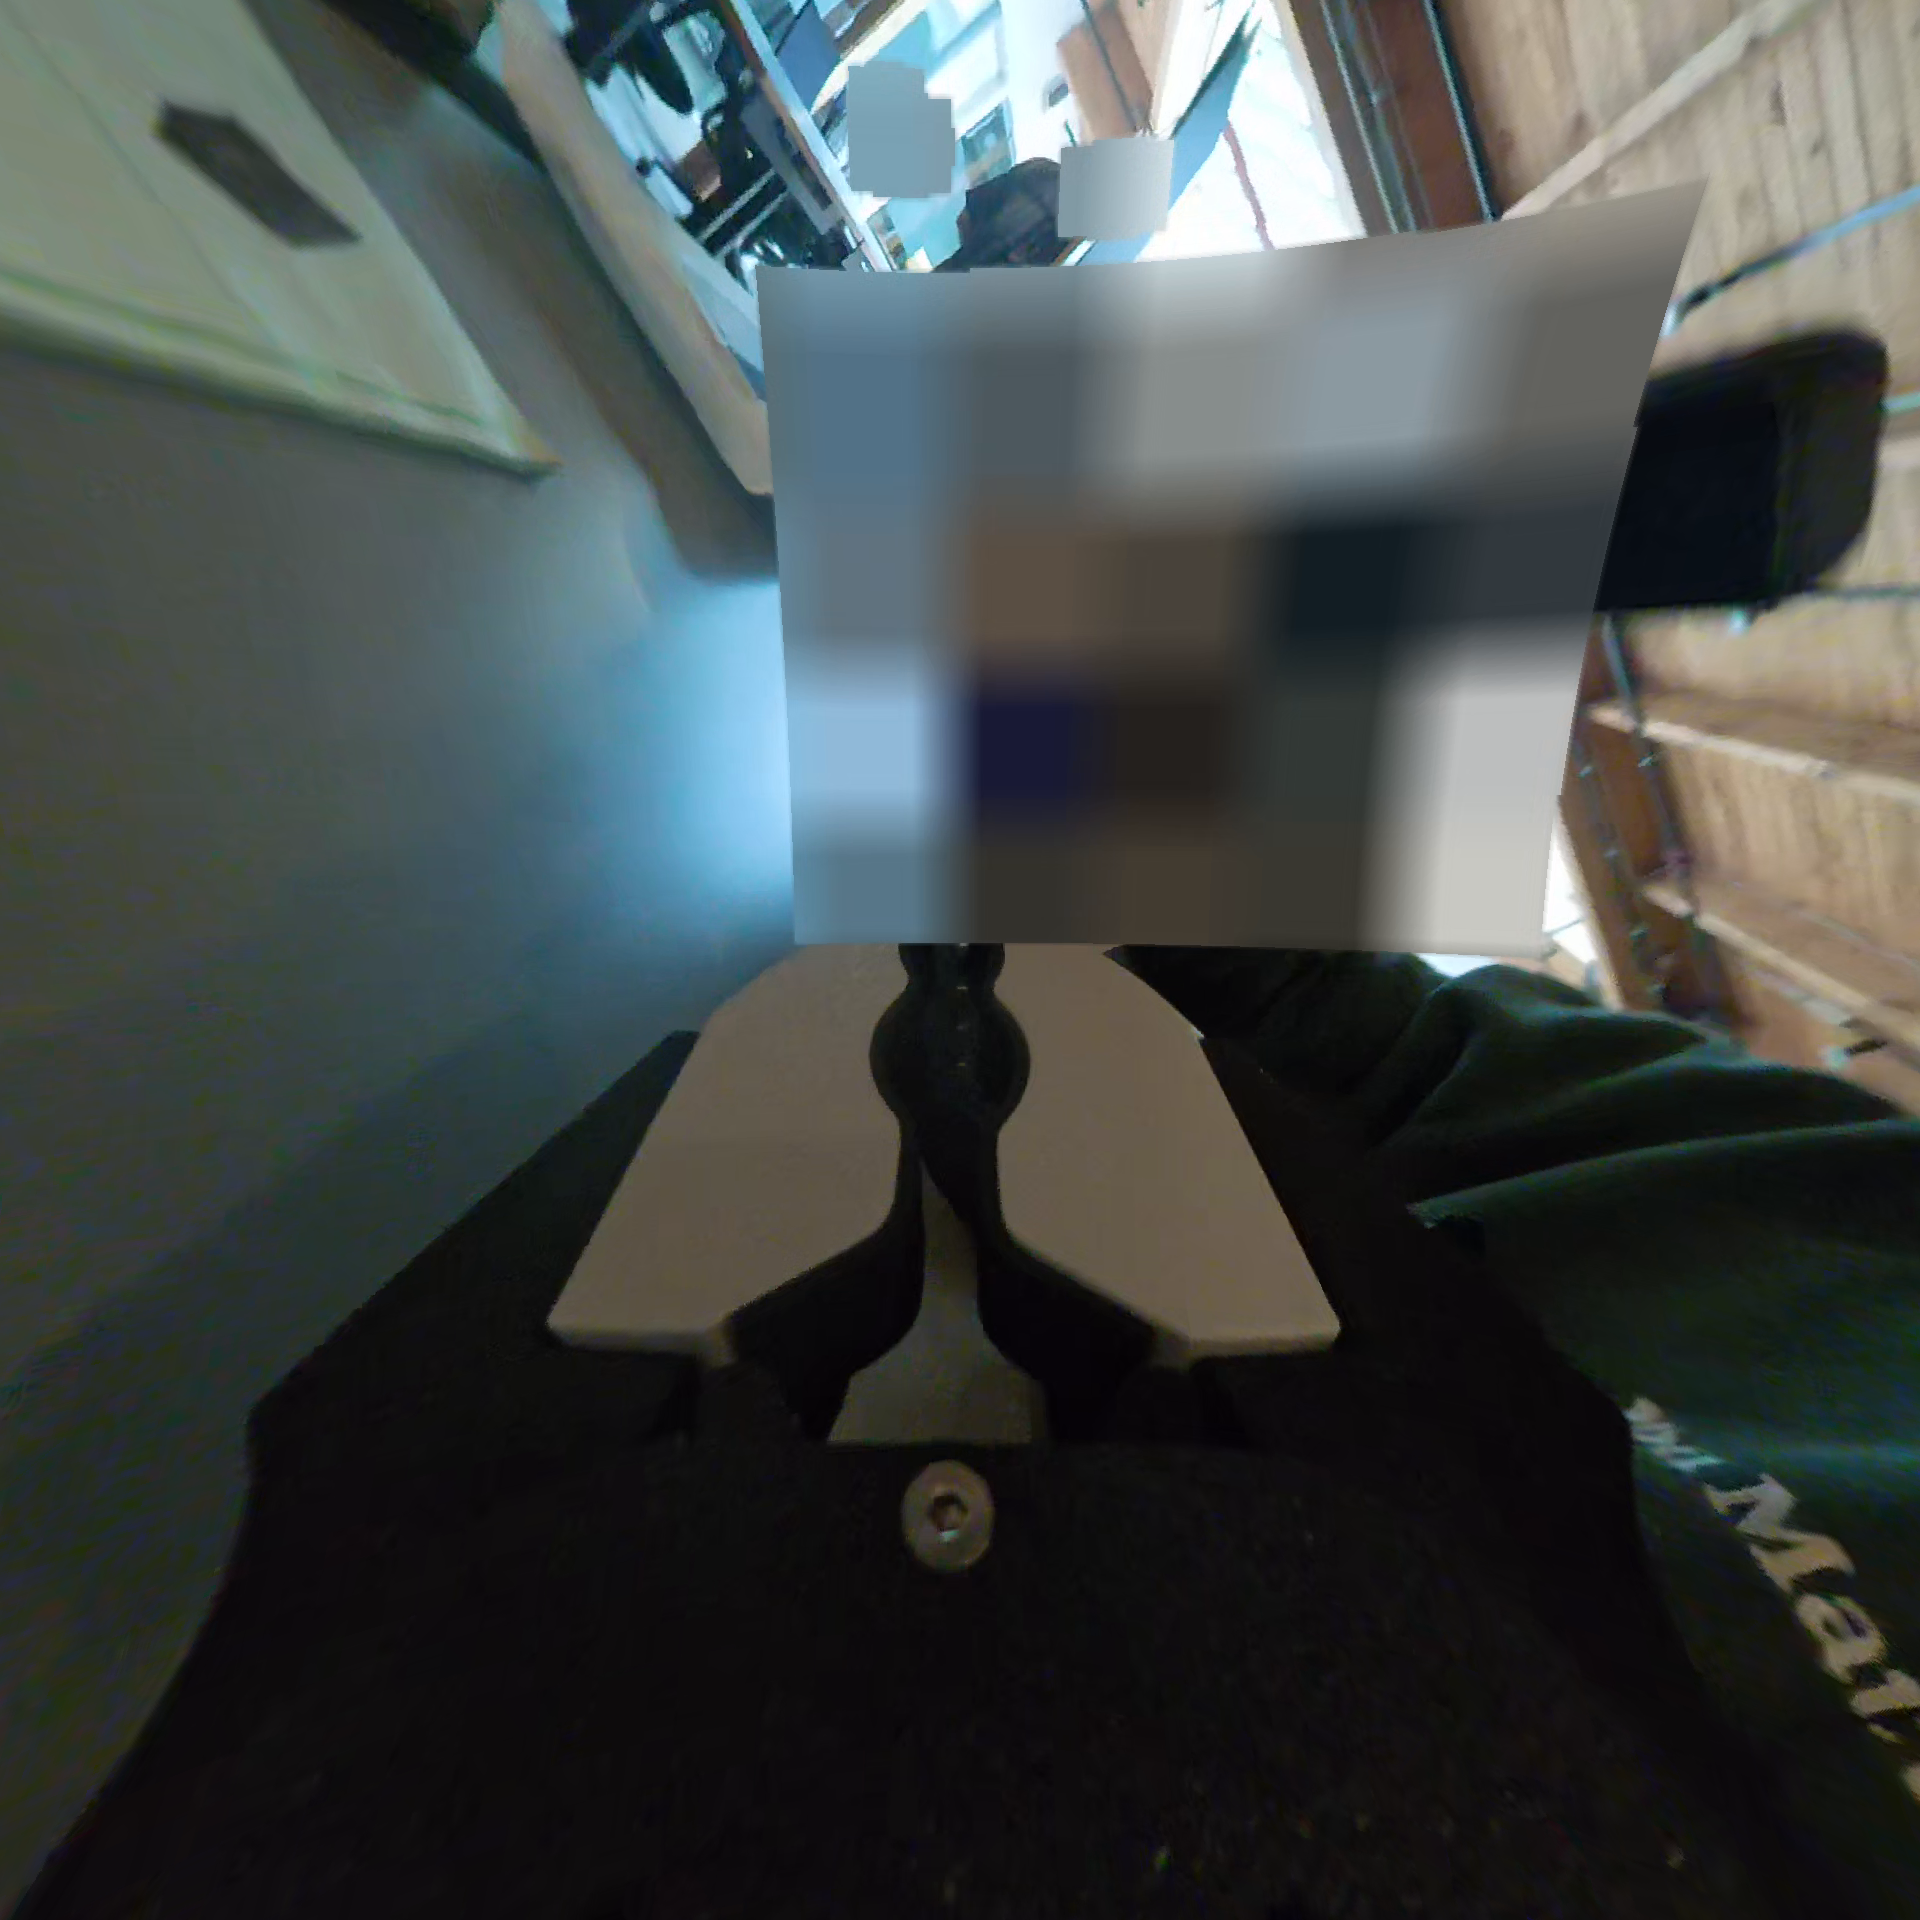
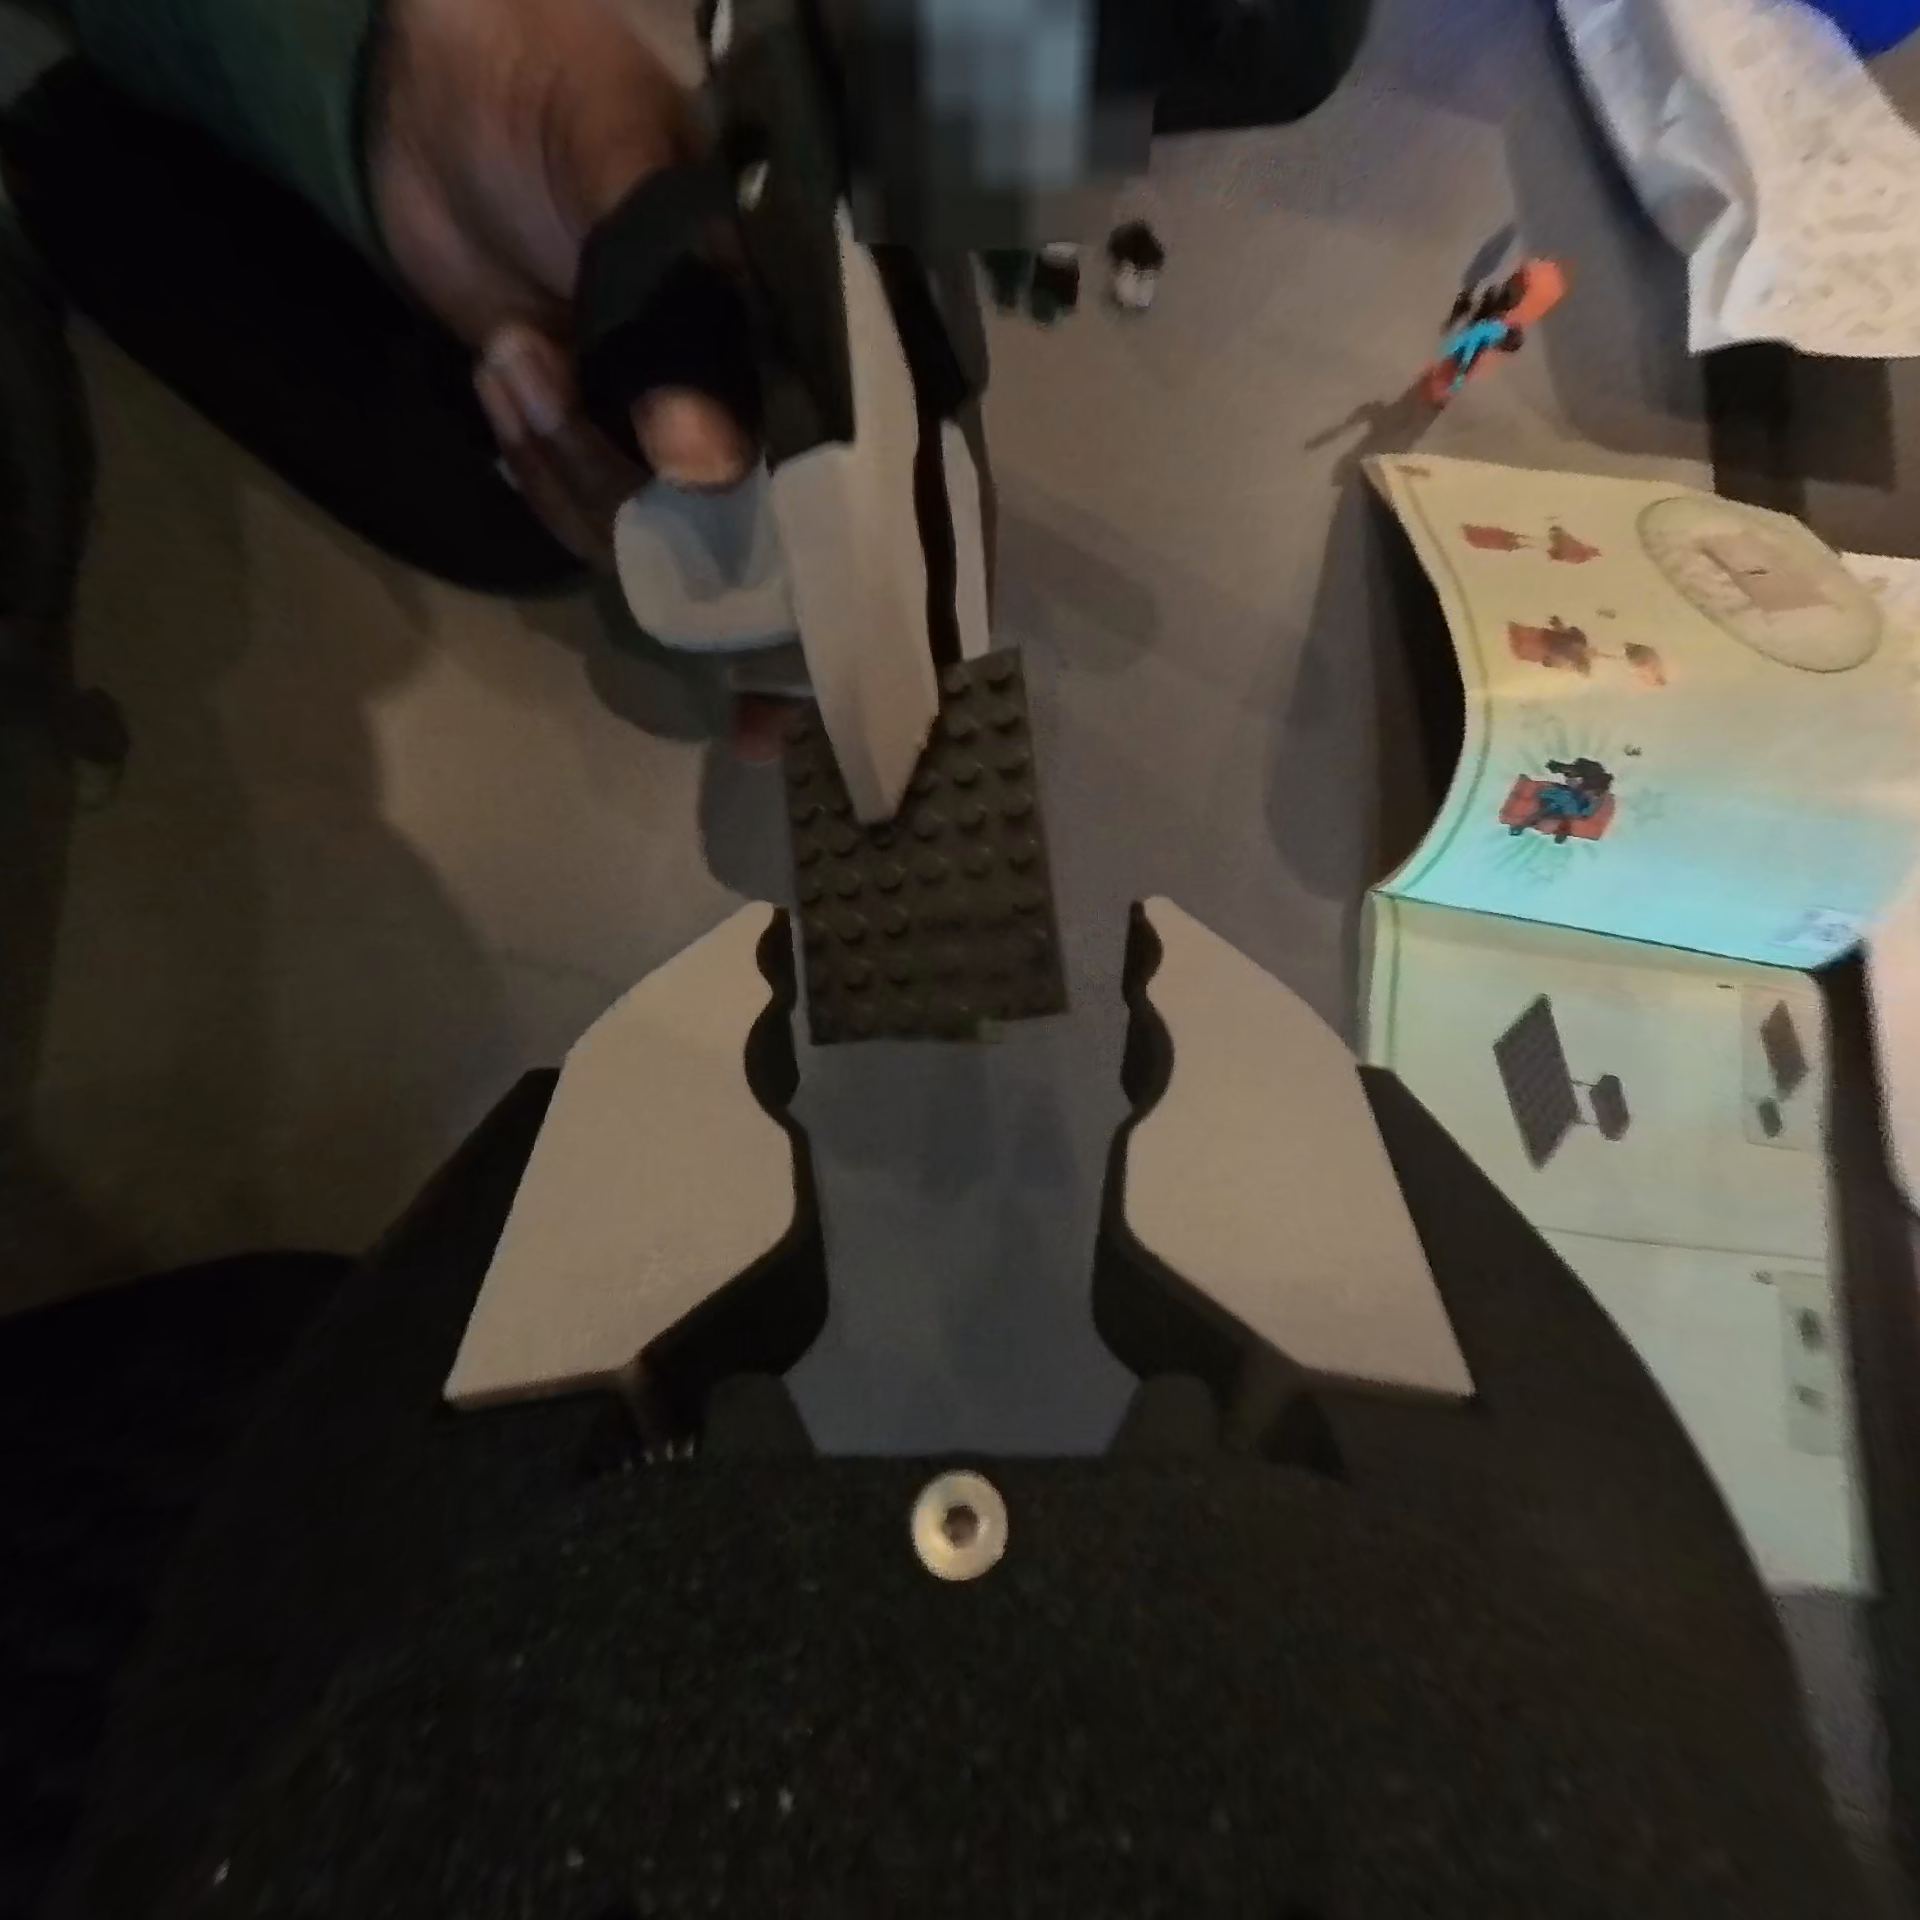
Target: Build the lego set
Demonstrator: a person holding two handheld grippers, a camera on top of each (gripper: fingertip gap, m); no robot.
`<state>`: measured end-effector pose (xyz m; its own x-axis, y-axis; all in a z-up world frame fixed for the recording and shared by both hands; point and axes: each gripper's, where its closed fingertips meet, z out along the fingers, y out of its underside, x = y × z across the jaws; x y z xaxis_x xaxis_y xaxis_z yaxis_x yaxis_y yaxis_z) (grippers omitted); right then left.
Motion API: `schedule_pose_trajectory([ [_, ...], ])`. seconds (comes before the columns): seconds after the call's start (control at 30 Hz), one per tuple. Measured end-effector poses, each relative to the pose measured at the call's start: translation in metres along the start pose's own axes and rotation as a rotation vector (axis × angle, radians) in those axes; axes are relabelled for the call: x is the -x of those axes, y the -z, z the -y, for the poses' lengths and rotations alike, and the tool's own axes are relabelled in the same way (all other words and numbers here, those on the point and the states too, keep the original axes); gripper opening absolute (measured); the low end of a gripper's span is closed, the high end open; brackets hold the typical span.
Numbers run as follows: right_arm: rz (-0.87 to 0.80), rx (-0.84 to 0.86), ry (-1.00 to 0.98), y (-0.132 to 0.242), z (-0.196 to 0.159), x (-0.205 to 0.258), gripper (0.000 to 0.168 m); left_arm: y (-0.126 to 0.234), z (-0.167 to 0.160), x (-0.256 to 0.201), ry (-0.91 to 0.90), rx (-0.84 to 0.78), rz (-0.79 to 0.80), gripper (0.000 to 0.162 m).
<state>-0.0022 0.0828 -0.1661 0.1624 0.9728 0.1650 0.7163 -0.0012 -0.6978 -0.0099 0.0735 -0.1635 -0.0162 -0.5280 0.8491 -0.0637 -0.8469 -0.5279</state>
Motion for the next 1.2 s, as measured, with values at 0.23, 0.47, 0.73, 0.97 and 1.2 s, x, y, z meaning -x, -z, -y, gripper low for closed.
schedule_pose_trajectory([
  [0.23,0.12,-0.082,-0.218,-0.002,-0.014,0.007,0.053,0.001,-0.008,0.012,0.124,0.021,0.008,0.005],
  [0.47,0.138,-0.131,-0.336,-0.001,-0.03,0.007,0.05,0.005,-0.006,0.021,0.166,0.016,0.031,0.005],
  [0.73,0.078,-0.22,-0.361,0.001,-0.024,0.006,0.04,0.006,-0.003,0.023,0.191,-0.006,0.021,0.005],
  [0.97,-0.202,-0.191,-0.047,0.001,-0.015,0.013,0.038,0.005,-0.003,0.021,0.191,-0.003,0.009,0.005],
  [1.2,-0.24,-0.183,0.026,0.004,-0.011,0.01,0.016,0.004,-0.005,0.019,0.179,0.01,0.007,0.005],
])
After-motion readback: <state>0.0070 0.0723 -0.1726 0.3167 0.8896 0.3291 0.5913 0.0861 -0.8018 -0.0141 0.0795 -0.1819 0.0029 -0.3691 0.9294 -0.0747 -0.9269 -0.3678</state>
